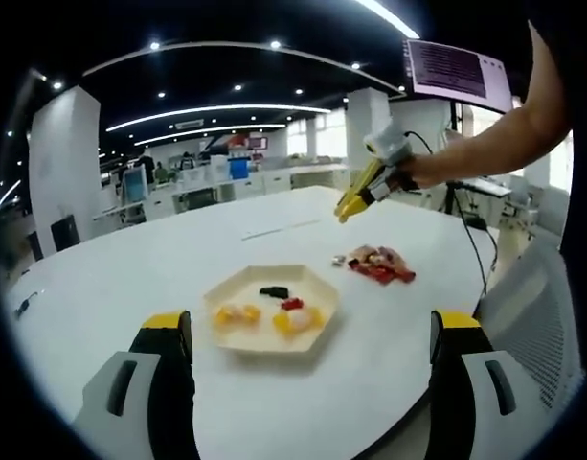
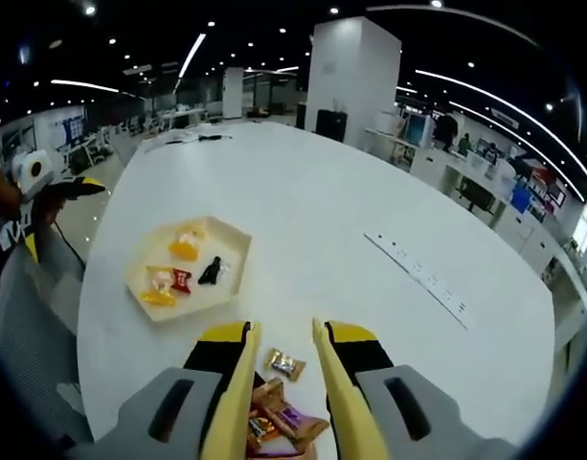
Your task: Place the target food into the container with the food tongs after gripping and lifting it, then release it inside without dropping or visibly crushing the food.
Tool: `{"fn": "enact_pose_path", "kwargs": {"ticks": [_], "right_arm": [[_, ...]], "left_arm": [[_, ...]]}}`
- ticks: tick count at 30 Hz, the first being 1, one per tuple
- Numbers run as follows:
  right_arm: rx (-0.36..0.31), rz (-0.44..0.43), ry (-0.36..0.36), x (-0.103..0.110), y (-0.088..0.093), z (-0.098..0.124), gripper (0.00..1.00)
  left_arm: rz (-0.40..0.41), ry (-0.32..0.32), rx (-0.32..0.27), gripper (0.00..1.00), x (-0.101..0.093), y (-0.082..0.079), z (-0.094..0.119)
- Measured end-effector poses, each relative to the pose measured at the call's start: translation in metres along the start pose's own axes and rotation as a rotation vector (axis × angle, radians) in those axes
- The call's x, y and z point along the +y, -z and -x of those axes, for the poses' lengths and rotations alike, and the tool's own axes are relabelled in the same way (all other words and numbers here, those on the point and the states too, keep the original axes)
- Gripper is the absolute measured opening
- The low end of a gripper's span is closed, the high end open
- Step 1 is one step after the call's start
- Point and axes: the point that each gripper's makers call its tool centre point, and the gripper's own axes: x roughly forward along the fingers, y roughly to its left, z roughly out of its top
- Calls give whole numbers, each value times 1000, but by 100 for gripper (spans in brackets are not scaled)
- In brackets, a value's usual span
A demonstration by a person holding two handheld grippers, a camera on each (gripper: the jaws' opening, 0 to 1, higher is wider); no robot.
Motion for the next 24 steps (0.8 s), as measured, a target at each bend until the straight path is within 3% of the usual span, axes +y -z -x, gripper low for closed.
{"fn": "enact_pose_path", "kwargs": {"ticks": [7,24], "right_arm": [[-4,-49,19,-4,12,-11,29],[64,-117,72,-6,59,-41,30]], "left_arm": [[8,-20,-8,99,4,-2,1],[20,-18,12,99,5,2,0]]}}
